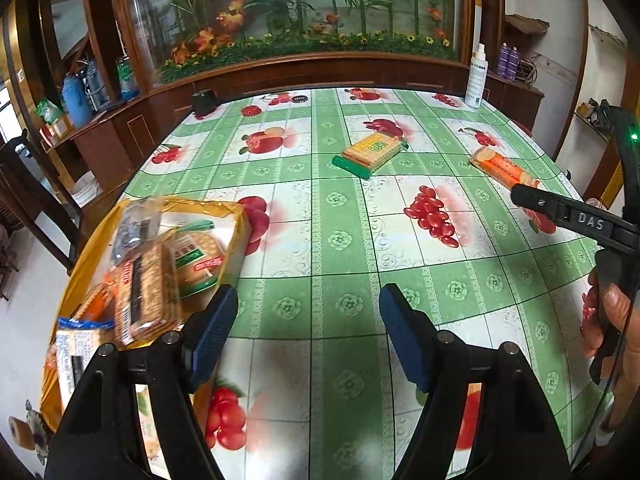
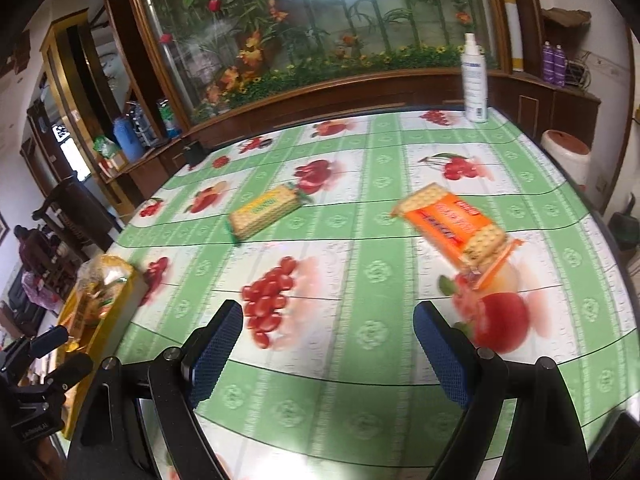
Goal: Organize snacks
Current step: 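Move both open grippers back to the last packs on the tablecloth, then grasp the orange cracker pack with the right gripper while the left grasps the yellow WEIDAN pack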
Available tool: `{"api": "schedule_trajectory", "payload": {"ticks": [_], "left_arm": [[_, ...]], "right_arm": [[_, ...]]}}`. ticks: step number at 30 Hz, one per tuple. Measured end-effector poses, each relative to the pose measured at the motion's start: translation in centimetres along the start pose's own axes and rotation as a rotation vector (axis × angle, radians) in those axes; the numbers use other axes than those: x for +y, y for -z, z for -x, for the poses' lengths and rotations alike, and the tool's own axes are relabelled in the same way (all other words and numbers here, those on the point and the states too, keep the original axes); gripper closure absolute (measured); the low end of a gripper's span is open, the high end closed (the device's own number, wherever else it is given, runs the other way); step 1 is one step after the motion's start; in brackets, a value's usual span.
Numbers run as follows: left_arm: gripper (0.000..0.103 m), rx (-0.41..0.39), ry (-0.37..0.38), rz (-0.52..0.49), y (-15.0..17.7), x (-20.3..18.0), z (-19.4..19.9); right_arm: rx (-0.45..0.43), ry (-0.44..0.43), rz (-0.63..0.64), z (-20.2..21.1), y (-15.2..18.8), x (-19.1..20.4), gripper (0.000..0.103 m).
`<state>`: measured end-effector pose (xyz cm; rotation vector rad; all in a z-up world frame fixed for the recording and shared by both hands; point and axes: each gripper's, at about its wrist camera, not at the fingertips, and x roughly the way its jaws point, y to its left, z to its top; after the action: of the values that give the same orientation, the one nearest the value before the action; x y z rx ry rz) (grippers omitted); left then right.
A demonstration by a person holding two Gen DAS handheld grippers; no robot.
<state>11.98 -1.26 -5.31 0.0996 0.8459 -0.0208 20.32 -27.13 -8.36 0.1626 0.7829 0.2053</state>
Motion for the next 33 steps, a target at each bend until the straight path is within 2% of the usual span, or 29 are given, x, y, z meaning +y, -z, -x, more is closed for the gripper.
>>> {"api": "schedule_trajectory", "payload": {"ticks": [8,11,17,23,33], "left_arm": [[0.030,0.008,0.022,-0.025,-1.9,-1.1,-2.2],[0.030,0.042,0.029,-0.041,-3.3,-1.6,-4.3],[0.030,0.075,0.027,-0.066,-5.7,-2.4,-7.1],[0.030,0.069,0.017,-0.082,-7.9,-3.2,-8.9],[0.030,0.092,0.016,-0.177,-11.3,-5.4,-13.5]], "right_arm": [[-0.006,0.020,-0.013,-0.6,-1.6,-4.1,0.014],[0.012,0.017,0.012,-1.8,-3.0,-5.1,0.014],[0.074,0.040,0.065,-4.2,-4.5,-5.8,0.014],[0.099,0.046,0.090,-5.5,-4.7,-6.8,0.014],[0.152,0.100,0.148,-8.2,-6.0,-7.6,0.013]]}}
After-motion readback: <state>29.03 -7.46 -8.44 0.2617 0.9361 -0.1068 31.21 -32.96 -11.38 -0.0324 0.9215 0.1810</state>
